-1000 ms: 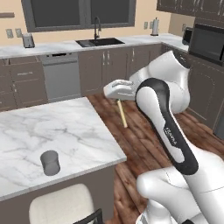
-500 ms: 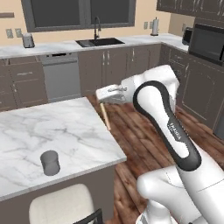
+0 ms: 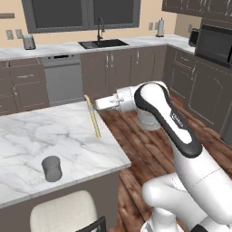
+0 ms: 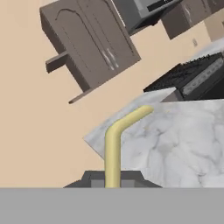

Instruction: Take a straw from the drawer in front and place it inside the glass cup on the dining counter.

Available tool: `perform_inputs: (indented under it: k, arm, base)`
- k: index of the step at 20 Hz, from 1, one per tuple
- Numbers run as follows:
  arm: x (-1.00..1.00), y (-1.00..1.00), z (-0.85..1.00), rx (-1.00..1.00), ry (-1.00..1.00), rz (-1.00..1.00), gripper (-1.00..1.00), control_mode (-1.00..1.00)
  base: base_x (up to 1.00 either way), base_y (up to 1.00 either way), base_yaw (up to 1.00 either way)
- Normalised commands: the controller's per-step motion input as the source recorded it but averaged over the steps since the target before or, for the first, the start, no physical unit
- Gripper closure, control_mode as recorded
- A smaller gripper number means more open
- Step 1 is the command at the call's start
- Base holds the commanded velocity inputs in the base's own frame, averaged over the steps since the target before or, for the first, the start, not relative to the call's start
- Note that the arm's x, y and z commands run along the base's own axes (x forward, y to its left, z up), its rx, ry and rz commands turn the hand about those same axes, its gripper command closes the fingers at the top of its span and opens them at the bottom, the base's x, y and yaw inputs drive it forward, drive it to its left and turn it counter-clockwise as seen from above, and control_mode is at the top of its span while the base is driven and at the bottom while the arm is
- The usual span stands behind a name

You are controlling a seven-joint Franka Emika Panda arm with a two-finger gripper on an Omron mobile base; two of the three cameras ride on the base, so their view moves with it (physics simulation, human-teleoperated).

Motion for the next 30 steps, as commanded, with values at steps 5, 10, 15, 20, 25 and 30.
perform_inputs:
  k: [5,10,15,20,25,30]
  arm:
    - [0.17,0.52,-0.19,0.12,0.01,0.33,1.00,-1.00]
    - [0.02,0.43,-0.21,0.11,0.00,0.34,1.00,-1.00]
    - [0.00,0.28,-0.30,0.09,0.00,0.29,1.00,-1.00]
    - [0.01,0.26,-0.27,0.07,0.00,0.23,1.00,-1.00]
    - [0.12,0.48,-0.18,0.09,0.00,0.14,1.00,-1.00]
    - [0.17,0.42,-0.10,0.12,0.00,0.11,1.00,-1.00]
  base:
    - [0.00,0.00,0.00]
    - [0.00,0.00,0.00]
    - [0.00,0.00,0.00]
    - [0.00,0.00,0.00]
    - [0.00,0.00,0.00]
    - [0.00,0.00,0.00]
